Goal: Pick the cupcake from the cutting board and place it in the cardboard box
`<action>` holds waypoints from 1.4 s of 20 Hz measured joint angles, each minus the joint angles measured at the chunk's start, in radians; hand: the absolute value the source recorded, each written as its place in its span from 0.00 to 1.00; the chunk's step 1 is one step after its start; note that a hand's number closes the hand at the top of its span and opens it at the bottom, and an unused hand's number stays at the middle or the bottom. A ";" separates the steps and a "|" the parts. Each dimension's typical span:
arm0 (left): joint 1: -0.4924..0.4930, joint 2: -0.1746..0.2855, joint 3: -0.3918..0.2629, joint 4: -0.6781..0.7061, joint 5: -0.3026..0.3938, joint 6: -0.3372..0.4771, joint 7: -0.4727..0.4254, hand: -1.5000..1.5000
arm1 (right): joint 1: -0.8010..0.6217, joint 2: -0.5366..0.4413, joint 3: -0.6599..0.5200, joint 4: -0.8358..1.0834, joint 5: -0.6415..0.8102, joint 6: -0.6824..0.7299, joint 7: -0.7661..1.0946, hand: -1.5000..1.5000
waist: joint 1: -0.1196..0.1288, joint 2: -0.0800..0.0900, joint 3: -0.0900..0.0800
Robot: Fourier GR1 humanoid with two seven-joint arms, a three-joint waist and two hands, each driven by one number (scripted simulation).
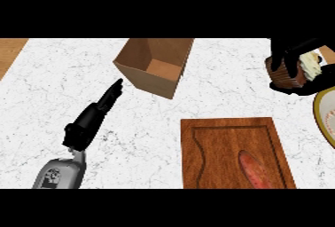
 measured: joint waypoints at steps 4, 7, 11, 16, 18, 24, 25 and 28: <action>0.007 -0.007 -0.010 -0.021 -0.008 0.000 0.012 0.50 | -0.112 0.045 0.001 0.064 -0.016 0.037 0.090 1.00 | 0.003 0.000 0.000; -0.011 -0.008 0.003 0.002 -0.004 0.000 0.008 0.50 | -0.173 0.103 0.013 0.116 -0.001 0.039 0.128 1.00 | 0.002 0.001 0.000; -0.009 -0.011 0.002 -0.007 -0.006 -0.003 0.017 0.50 | -0.256 0.173 0.023 0.182 0.011 0.063 0.175 1.00 | 0.003 0.001 0.000; -0.042 -0.018 0.009 0.014 -0.011 0.000 0.022 0.50 | -0.333 0.271 0.026 0.298 0.053 0.046 0.188 1.00 | 0.004 0.002 0.000; -0.042 -0.025 0.003 0.020 -0.020 0.005 0.021 0.50 | -0.370 0.306 0.024 0.341 0.078 0.028 0.203 1.00 | 0.004 0.002 0.000; -0.014 -0.035 -0.013 -0.004 -0.032 0.010 0.018 0.50 | -0.457 0.390 0.036 0.477 0.189 -0.074 0.187 1.00 | 0.009 0.003 0.000; -0.020 -0.027 -0.002 0.010 -0.026 0.002 0.004 0.50 | -0.465 0.408 0.045 0.495 0.209 -0.093 0.182 1.00 | 0.009 0.004 0.000; -0.008 -0.023 -0.001 0.001 -0.024 -0.004 -0.002 0.50 | -0.482 0.454 0.065 0.573 0.272 -0.162 0.148 1.00 | 0.012 0.005 0.000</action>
